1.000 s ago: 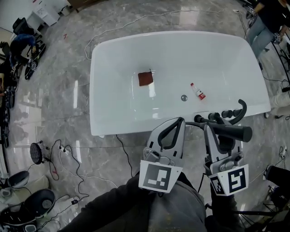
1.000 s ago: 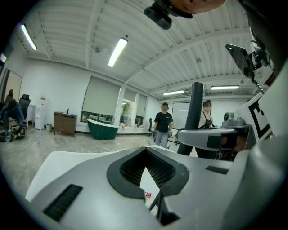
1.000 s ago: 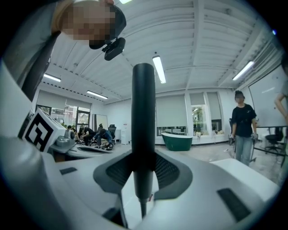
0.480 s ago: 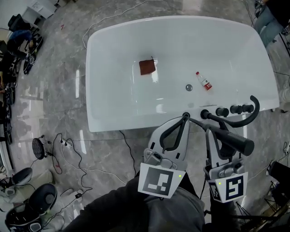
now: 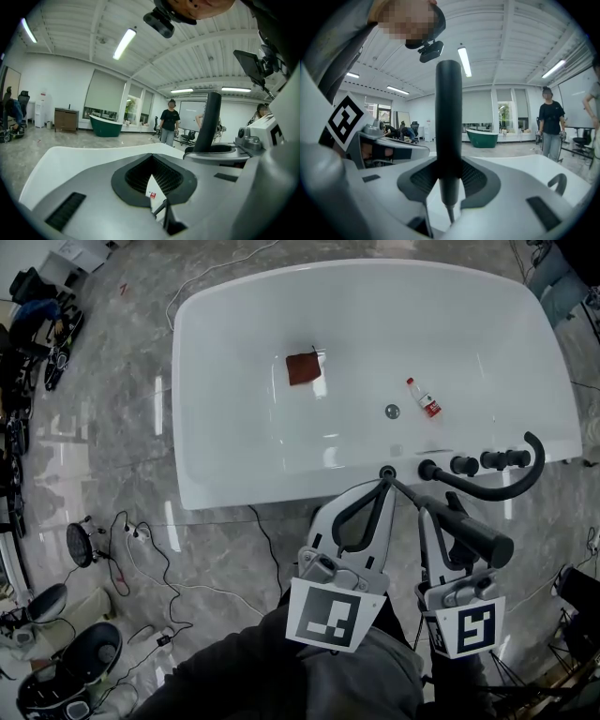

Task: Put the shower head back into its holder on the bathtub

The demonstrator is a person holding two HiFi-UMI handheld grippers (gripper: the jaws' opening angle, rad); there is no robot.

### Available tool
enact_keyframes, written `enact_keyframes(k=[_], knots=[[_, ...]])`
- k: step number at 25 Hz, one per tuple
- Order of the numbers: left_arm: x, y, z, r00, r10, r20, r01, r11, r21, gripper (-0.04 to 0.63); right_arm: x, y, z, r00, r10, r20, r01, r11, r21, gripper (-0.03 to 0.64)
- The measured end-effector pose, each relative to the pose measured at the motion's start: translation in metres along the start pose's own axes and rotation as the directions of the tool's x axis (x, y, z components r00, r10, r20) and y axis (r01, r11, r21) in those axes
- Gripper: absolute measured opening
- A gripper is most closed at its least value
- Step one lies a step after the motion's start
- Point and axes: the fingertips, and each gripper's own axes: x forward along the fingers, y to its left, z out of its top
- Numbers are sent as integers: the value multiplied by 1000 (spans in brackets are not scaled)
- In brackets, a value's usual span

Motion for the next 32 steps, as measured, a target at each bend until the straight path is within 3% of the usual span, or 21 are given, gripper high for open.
enact_keyframes(k=[25,32], knots=[[2,16,-20,998,-3,-62,2,1000,-16,3,18,4,-26,998,6,-59,-6,1000,-5,140],[8,23,-33,995,-13,-98,11,1000,-27,3,28,4,-39,996,-2,-87,-2,999,-54,140]])
